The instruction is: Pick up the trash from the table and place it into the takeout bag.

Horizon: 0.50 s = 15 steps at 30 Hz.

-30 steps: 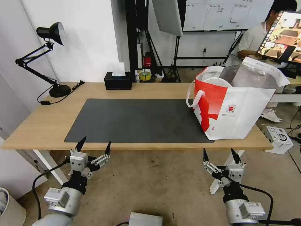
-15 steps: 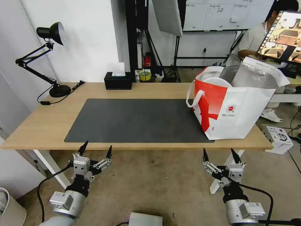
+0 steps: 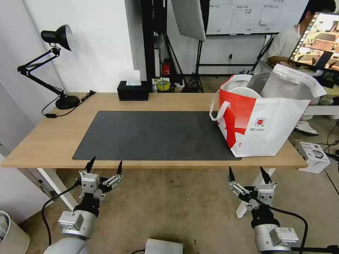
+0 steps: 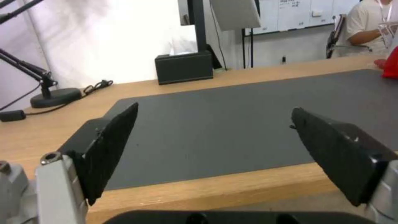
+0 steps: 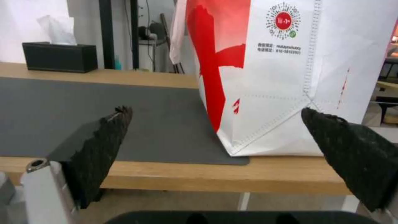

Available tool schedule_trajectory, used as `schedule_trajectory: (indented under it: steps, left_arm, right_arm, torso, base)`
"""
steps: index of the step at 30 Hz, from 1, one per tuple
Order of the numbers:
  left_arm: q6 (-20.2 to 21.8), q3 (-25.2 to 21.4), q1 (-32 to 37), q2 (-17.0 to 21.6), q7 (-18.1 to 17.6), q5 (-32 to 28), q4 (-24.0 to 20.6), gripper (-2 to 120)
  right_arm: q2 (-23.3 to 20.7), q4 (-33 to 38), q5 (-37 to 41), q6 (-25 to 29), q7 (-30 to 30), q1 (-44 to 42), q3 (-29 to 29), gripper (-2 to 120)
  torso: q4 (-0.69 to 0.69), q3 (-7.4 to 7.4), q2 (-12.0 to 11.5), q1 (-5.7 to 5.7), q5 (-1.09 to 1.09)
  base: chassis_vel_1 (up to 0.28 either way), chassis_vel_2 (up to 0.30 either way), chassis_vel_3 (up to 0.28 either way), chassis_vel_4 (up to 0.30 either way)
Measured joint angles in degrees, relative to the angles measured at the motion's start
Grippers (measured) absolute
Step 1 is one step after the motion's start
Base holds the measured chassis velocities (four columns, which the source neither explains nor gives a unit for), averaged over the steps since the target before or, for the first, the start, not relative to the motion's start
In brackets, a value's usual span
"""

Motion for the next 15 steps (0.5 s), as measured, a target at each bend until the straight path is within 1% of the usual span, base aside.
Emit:
schedule_trajectory:
  steps: [15]
  left_arm:
    - [0.08,0.03,0.0,0.02,-0.02,0.0,-0.01,100]
  right_arm:
    - [0.0,0.0,0.0,0.0,0.0,0.0,0.0,100]
  torso:
    - [0.0,0.0,0.0,0.0,0.0]
  base:
    - [0.0,0.0,0.0,0.0]
